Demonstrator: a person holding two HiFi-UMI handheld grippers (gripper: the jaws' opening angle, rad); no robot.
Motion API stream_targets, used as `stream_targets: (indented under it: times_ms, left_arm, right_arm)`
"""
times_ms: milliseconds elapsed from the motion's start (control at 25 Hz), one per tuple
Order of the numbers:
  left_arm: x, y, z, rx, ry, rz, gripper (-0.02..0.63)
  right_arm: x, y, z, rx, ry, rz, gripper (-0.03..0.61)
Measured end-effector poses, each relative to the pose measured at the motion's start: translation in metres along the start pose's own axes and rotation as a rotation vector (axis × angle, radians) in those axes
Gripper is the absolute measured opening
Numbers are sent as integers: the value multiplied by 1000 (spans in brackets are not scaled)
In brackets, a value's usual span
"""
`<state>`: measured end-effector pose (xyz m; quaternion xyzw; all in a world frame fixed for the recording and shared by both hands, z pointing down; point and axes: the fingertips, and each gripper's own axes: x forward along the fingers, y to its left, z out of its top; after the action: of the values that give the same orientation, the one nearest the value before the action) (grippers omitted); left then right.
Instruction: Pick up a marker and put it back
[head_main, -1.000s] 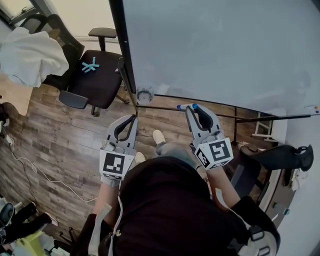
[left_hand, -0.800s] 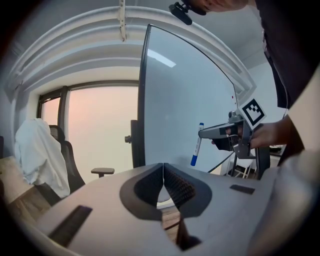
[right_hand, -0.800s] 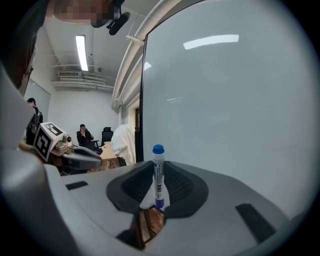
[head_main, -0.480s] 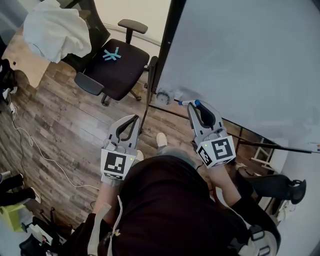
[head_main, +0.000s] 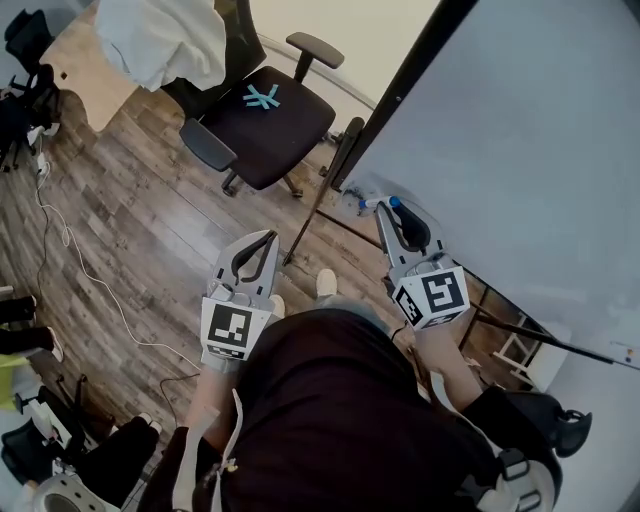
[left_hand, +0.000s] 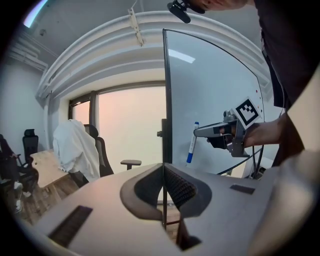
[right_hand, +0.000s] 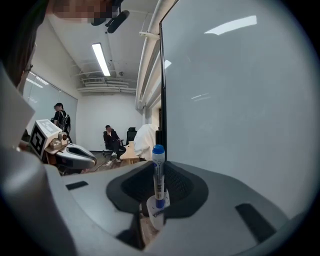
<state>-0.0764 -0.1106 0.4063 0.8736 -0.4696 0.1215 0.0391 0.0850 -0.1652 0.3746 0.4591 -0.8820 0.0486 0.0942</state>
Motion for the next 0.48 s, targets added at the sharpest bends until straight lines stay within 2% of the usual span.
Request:
stream_targets:
  times_ms: [480]
  left_arm:
    - [-20, 11, -15, -14, 31, 126, 9]
  right_arm:
    - [32, 12, -22, -11, 47, 122, 78]
